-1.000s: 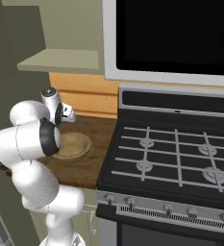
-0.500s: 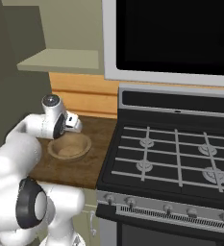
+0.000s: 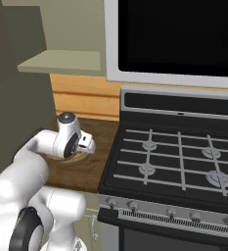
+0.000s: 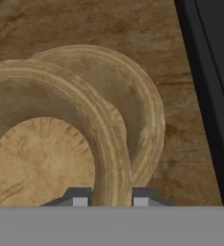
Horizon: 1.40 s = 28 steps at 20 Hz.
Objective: Pick up the bowls on the counter and stack them on top of one another in the open cabinet. Place the smaller bowl on top of the larger bowl.
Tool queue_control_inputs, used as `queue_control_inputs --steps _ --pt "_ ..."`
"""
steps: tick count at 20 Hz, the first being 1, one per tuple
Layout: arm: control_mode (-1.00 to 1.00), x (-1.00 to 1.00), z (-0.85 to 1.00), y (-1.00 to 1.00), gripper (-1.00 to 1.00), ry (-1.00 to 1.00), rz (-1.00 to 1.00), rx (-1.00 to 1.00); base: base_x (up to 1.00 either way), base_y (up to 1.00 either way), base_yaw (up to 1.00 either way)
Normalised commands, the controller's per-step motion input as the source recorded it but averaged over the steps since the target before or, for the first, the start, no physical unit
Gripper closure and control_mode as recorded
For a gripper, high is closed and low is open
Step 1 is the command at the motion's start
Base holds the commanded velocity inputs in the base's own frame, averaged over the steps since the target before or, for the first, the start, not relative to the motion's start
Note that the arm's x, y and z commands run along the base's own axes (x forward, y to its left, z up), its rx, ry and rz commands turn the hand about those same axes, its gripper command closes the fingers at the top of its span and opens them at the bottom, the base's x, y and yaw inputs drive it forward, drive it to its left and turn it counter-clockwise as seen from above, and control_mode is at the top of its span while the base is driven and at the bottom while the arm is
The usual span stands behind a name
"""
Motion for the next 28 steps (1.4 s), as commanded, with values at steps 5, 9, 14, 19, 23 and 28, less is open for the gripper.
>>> queue_control_inputs --steps 5,9,14,19,23,28 --pt "-1.00 0.26 0.05 -0.35 1.00 0.00 0.00 0.00 0.00 0.00 0.00" --pt "-1.00 0.11 -0.01 -0.06 1.00 0.02 0.00 0.00 0.00 0.00 0.00" --pt "-1.00 0.09 -0.10 0.18 1.00 0.01 0.00 0.00 0.00 0.00 0.00" --pt "-1.00 0.15 -0.05 0.10 1.00 0.01 0.00 0.00 0.00 0.00 0.00" --pt "-1.00 0.30 -0.09 0.00 1.00 0.00 -0.01 0.00 0.00 0.00 0.00" --pt "-1.00 0.39 -0.08 0.00 1.00 0.01 -0.01 0.00 0.00 0.00 0.00"
